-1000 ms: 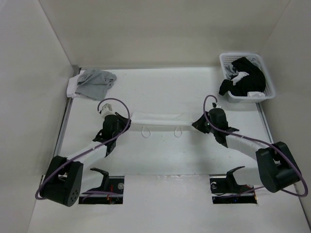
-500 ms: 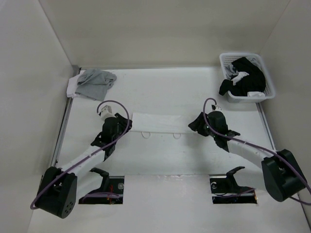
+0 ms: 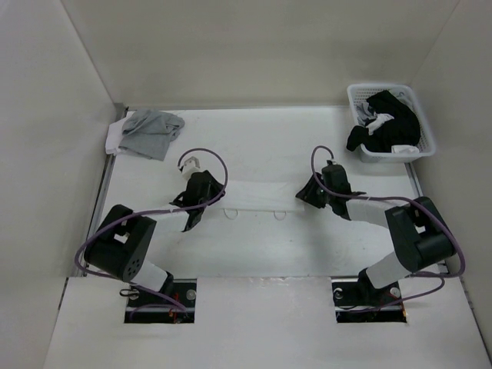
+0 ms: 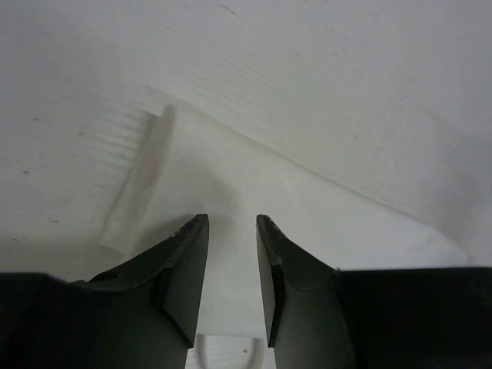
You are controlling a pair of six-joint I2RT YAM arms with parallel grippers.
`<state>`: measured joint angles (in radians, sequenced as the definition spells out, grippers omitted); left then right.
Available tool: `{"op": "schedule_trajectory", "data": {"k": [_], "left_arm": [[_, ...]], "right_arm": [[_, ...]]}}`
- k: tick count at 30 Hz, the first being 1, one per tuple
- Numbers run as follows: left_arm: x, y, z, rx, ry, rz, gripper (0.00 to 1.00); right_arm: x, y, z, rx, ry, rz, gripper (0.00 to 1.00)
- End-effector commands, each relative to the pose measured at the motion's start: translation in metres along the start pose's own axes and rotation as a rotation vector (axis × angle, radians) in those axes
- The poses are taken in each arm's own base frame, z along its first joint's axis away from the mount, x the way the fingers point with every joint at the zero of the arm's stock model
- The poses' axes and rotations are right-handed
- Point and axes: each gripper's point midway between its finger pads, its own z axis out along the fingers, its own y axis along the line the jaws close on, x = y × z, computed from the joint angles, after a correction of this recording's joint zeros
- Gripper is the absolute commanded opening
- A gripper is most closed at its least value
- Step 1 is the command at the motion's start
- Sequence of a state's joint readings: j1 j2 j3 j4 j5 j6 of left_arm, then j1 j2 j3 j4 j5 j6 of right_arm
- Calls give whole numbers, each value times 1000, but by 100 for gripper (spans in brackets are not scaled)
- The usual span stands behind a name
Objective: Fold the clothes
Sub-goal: Fold the tank top
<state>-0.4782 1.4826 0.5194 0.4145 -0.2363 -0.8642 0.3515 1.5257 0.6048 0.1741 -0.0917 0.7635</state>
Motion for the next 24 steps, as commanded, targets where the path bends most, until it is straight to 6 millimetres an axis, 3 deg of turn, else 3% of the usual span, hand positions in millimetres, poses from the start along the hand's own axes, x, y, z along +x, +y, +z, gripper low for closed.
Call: {"op": "schedule_trajectory", "data": {"k": [1, 5, 11, 13, 19, 24], "left_arm": [[-13, 15, 3, 1, -59, -28, 29], [-3, 41, 3, -33, -33, -62, 30], [-14, 17, -14, 77, -51, -94, 30], [-18, 9, -22, 98, -63, -93, 30], [-12, -18, -47, 168, -39, -65, 30], [-5, -35, -62, 214, -21, -48, 31]], "right_arm": [[-7, 14, 4, -70, 3, 5, 39], [-3, 15, 6, -77, 20, 15, 34], [-9, 15, 5, -76, -3, 50, 7], [-20, 12, -4, -83, -68, 70, 4], [-26, 0, -66, -88, -196, 86, 1], [-35, 11, -126, -93, -277, 43, 3]]}}
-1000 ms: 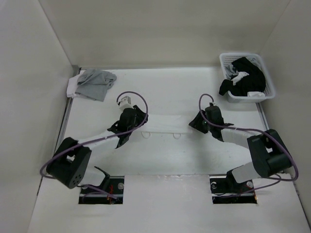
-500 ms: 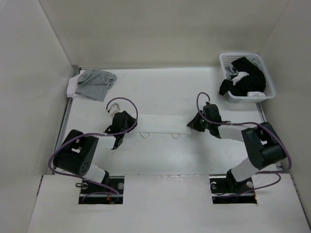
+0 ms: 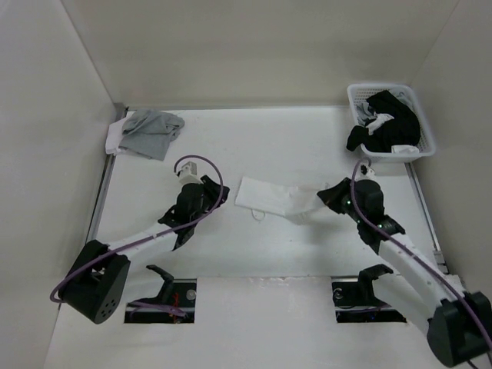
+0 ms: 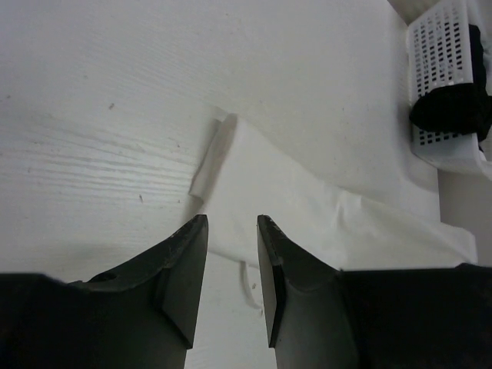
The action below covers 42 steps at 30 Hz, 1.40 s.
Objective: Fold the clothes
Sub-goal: Fold the tank top
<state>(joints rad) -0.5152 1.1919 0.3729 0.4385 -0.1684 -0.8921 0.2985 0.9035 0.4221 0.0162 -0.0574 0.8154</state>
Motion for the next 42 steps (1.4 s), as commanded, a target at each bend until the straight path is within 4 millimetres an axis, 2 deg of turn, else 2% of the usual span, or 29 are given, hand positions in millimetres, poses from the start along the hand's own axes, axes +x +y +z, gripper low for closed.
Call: {"op": "schedule_trajectory", "data": {"k": [1, 4, 8, 13, 17, 18, 20, 21, 24, 26, 28, 30, 31, 33, 35, 37, 42], "left_arm": [[2, -11, -8, 26, 9, -5, 31], [0, -17, -11, 45, 5, -8, 31], [-3, -23, -16, 72, -2, -13, 31], [-5, -22, -21, 89, -13, -20, 32], [-7, -19, -22, 91, -15, -25, 32], [-7, -18, -21, 92, -14, -26, 32], [-6, -21, -19, 104, -6, -28, 32], [-7, -23, -18, 111, -5, -28, 32], [-7, -36, -16, 135, 0, -23, 32], [-6, -48, -13, 152, 2, -15, 32], [-2, -66, -10, 178, 10, -4, 32], [5, -85, -6, 208, 14, 14, 32], [11, -93, -3, 220, 20, 24, 32], [24, -109, 5, 245, 47, 37, 32], [36, -123, 12, 269, 69, 48, 32], [47, -133, 21, 284, 82, 60, 32], [67, -148, 52, 307, 108, 55, 32]], "right_arm": [[-12, 9, -27, 43, -28, -42, 3], [-15, 36, -31, 28, -12, -92, 4], [1, 73, -10, 33, 62, -174, 5], [25, 105, 32, 68, 133, -240, 6], [41, 121, 79, 102, 182, -264, 7], [45, 122, 92, 117, 192, -262, 9], [53, 126, 116, 131, 206, -236, 24], [55, 130, 124, 122, 207, -221, 27], [61, 165, 130, 7, 224, -155, 36], [51, 185, 122, -66, 185, -125, 44], [37, 193, 104, -123, 131, -109, 47], [27, 190, 83, -172, 74, -101, 46], [25, 185, 72, -192, 56, -103, 41], [21, 161, 58, -187, 31, -101, 25], [15, 135, 59, -152, 24, -94, 12], [16, 110, 65, -120, 61, -98, 4], [28, 63, 78, -47, 102, -98, 3]]}}
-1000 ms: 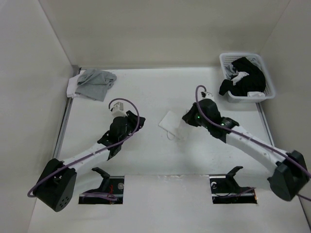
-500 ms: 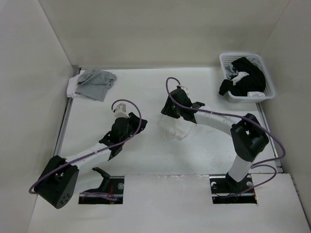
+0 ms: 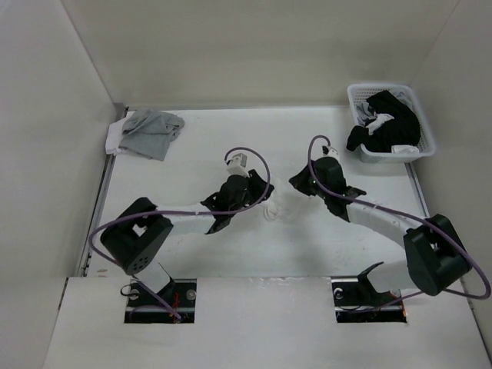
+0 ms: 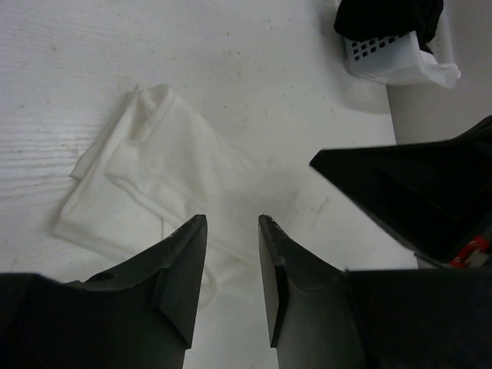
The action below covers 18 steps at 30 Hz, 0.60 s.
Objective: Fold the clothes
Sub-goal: Fold the tank top
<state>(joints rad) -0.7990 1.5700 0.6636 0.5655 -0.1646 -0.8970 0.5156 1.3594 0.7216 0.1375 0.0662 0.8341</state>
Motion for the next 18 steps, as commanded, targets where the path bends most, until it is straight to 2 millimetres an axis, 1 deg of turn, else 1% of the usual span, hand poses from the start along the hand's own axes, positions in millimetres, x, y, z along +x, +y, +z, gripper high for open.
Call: {"op": "schedule_trajectory", "data": {"k": [1, 3, 5, 7, 9, 11, 12, 14, 16, 18], "left_arm": [[-17, -32, 24, 99, -66, -17, 31], [-9, -33, 39, 111, -36, -38, 31], [-2, -30, 51, 112, -8, -57, 30], [0, -15, 60, 73, -3, -70, 30], [0, 11, 66, 7, -7, -83, 29], [-1, 34, 66, -52, -5, -101, 29], [-2, 48, 66, -89, -8, -111, 29], [-3, 70, 62, -142, -8, -130, 29], [-3, 81, 58, -162, -4, -143, 29], [-5, 84, 53, -168, -10, -147, 29]], "right_arm": [[14, -14, 7, -21, 38, -14, 3], [22, -29, 12, 2, 55, 0, 3], [29, -39, 16, 22, 70, 2, 4], [36, -51, 21, 52, 88, 8, 4], [43, -63, 25, 81, 103, 13, 4], [48, -71, 28, 103, 110, 19, 4], [50, -72, 28, 101, 109, 25, 4], [49, -71, 26, 96, 99, 31, 4], [48, -72, 26, 100, 99, 35, 4], [48, -72, 24, 102, 99, 38, 4]]}}
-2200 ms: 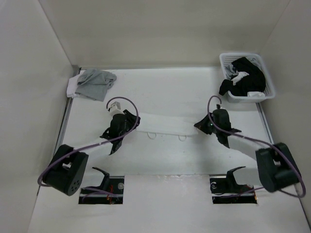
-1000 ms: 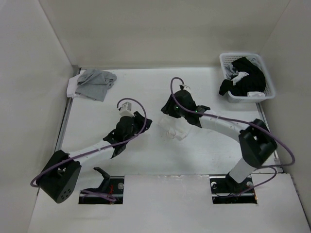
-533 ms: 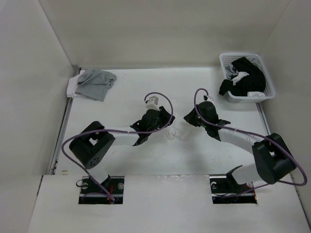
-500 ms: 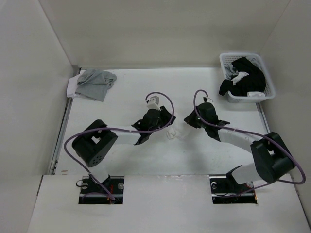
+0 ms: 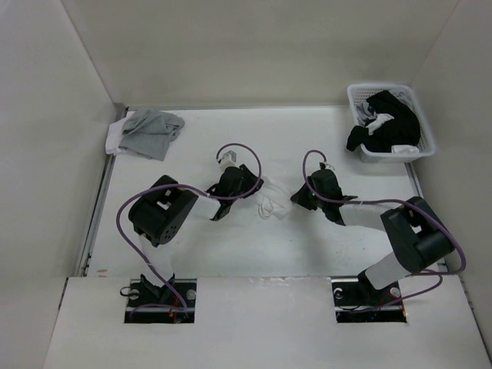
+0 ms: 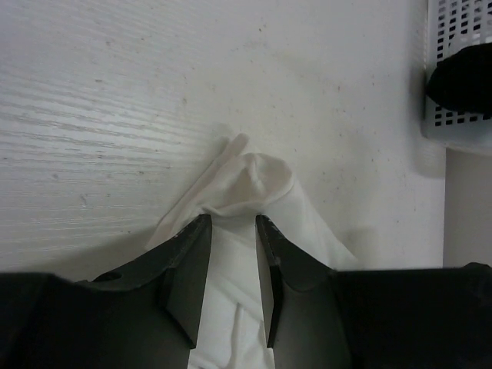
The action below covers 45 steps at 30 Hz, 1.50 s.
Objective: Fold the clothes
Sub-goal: Fold the tank top
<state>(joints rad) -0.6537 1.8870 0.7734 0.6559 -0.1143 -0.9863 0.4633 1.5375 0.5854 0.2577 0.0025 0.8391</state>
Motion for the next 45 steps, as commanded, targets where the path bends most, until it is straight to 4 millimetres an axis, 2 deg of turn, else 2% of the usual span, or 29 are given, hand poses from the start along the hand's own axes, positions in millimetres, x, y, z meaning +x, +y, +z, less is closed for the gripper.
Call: {"op": "schedule_trajectory", "data": {"k": [1, 4, 8, 12, 14, 17, 20, 24, 26, 28, 32, 40, 45], "left_arm": [[-6, 7, -8, -16, -16, -21, 29], [-9, -5, -15, 22, -16, -27, 30], [-12, -46, -38, 146, -21, -16, 33], [-18, -76, -68, 228, -48, 21, 38], [-21, -79, -83, 237, -67, 56, 41], [-22, -65, -98, 179, -74, 128, 44], [-26, -39, -111, 94, -83, 193, 49], [-30, 9, -127, -41, -56, 235, 53], [-29, 31, -132, -107, -32, 232, 55], [-26, 45, -136, -148, -13, 224, 56], [-22, 51, -139, -155, 3, 210, 58], [-22, 49, -132, -150, 9, 241, 57], [-21, 47, -126, -151, 19, 257, 58]], "right_arm": [[-10, 7, -3, -34, -42, 13, 5], [-10, 12, -6, -54, -43, 17, 8], [-26, 31, -18, -111, -84, 4, 18], [-53, 64, -52, -222, -177, -13, 37], [-66, 79, -74, -275, -233, -37, 44], [-78, 86, -99, -317, -309, -79, 52], [-85, 77, -116, -312, -389, -93, 61], [-95, 44, -119, -237, -512, -75, 75], [-95, 33, -118, -216, -545, -57, 78], [-96, 21, -116, -192, -588, -36, 80], [-98, 10, -114, -163, -614, -26, 84], [-103, -6, -117, -143, -635, 24, 86], [-102, -7, -113, -147, -617, 28, 87]]}}
